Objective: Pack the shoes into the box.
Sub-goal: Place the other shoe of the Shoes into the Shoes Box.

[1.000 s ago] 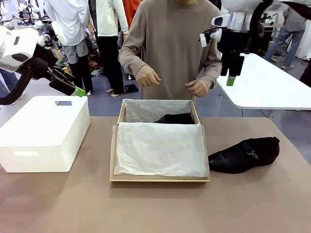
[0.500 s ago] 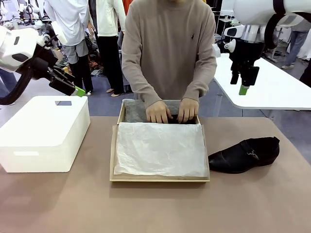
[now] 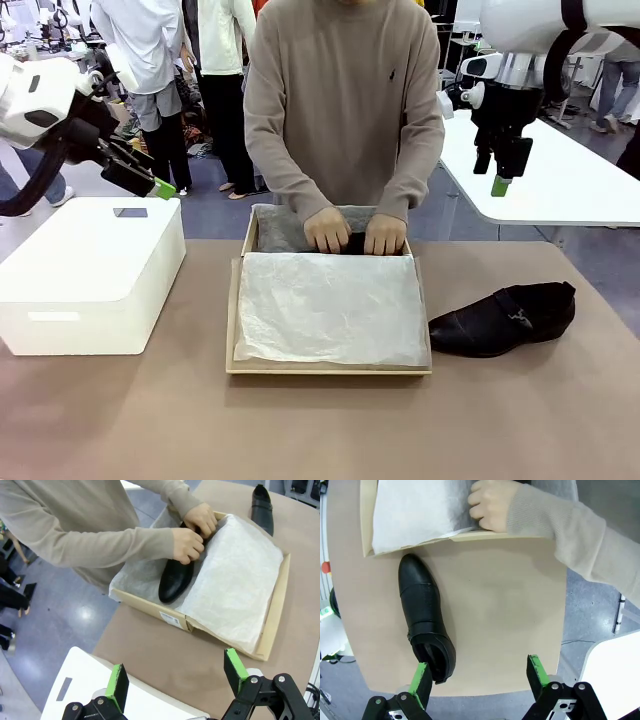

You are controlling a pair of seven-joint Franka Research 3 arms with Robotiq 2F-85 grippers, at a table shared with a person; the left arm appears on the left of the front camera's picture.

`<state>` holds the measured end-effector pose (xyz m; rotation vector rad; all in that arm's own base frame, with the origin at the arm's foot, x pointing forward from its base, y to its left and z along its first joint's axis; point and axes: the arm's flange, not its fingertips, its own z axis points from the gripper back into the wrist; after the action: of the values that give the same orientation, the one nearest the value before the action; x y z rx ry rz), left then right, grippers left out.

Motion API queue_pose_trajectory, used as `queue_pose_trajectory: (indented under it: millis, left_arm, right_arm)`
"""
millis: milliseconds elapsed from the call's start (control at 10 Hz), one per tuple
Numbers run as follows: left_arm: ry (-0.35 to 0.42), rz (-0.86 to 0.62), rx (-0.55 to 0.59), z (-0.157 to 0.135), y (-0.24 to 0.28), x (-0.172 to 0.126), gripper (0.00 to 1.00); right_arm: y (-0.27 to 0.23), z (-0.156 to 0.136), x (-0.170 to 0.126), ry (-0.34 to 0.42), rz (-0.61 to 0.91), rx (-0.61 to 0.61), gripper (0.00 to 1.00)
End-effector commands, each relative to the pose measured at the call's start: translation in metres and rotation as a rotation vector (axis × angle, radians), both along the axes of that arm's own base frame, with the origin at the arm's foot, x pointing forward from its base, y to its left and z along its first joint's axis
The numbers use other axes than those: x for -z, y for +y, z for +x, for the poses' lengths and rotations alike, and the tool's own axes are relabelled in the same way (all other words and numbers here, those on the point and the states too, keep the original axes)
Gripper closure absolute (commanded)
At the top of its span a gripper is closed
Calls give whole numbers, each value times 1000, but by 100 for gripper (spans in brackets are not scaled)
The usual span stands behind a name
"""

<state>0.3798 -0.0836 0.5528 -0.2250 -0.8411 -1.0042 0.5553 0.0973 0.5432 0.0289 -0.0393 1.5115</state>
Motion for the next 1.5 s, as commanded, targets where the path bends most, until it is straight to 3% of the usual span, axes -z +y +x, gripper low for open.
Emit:
queue_pose_trajectory:
  millis: [0,200,600,900,1400]
  left_arm:
    - [-4,-12,3,1,0,0,0]
    - [-4,-12,3,1,0,0,0]
    - [-4,-12,3,1,0,0,0]
    - [-4,-12,3,1,0,0,0]
    - [-4,-12,3,1,0,0,0]
  right_arm:
    - [0,0,-3,0,0,-1,0]
    - [0,0,0,0,0,0,0]
    - [-31,-33,11,-37,13,15,0]
    - [-65,-53,34,-27,15,32,0]
    - [-99,-58,83,-39,-7,53,0]
